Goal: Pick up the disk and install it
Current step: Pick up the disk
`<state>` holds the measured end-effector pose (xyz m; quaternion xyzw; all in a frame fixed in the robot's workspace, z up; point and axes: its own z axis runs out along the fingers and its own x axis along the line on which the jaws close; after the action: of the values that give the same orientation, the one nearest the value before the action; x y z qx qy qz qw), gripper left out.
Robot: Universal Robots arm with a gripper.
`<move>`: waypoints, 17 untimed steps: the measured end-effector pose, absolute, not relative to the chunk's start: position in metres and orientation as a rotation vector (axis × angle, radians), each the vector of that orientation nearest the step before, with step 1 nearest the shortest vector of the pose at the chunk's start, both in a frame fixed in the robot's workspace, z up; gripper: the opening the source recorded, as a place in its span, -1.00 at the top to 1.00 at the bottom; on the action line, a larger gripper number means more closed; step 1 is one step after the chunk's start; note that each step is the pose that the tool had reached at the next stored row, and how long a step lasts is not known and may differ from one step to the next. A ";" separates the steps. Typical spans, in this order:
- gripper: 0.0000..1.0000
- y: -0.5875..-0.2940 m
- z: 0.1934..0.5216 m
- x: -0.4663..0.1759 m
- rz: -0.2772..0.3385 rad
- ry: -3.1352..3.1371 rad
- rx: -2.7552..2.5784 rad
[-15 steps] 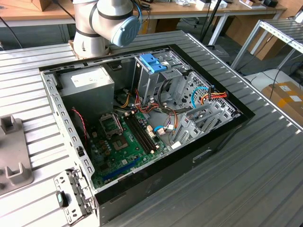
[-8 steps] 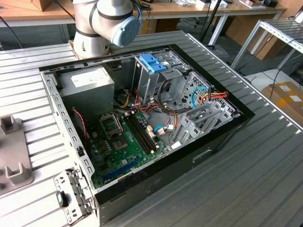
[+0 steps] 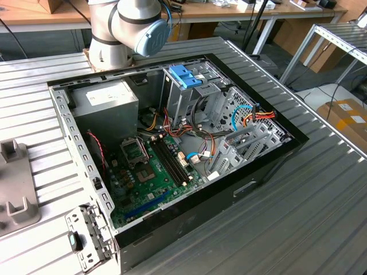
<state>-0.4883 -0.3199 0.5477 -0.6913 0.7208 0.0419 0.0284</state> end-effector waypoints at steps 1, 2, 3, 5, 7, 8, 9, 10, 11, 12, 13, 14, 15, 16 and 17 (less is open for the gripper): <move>0.26 -0.320 0.548 -0.488 0.129 2.225 -2.133; 0.26 -0.320 0.549 -0.488 0.129 2.225 -2.133; 0.26 -0.320 0.550 -0.488 0.130 2.224 -2.133; 0.26 -0.320 0.551 -0.488 0.130 2.224 -2.133; 0.26 -0.320 0.552 -0.488 0.130 2.224 -2.133; 0.26 -0.320 0.553 -0.488 0.130 2.224 -2.133; 0.26 -0.320 0.554 -0.488 0.130 2.224 -2.133; 0.26 -0.320 0.555 -0.488 0.130 2.224 -2.133; 0.26 -0.320 0.556 -0.488 0.130 2.224 -2.133; 0.26 -0.320 0.557 -0.488 0.131 2.224 -2.133; 0.26 -0.320 0.557 -0.488 0.131 2.224 -2.133; 0.26 -0.320 0.558 -0.488 0.131 2.224 -2.133; 0.26 -0.320 0.559 -0.488 0.131 2.224 -2.133; 0.26 -0.320 0.559 -0.488 0.131 2.224 -2.133; 0.26 -0.320 0.560 -0.488 0.131 2.224 -2.132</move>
<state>-0.4883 -0.3199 0.5599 -0.6912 0.7208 0.0424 0.0289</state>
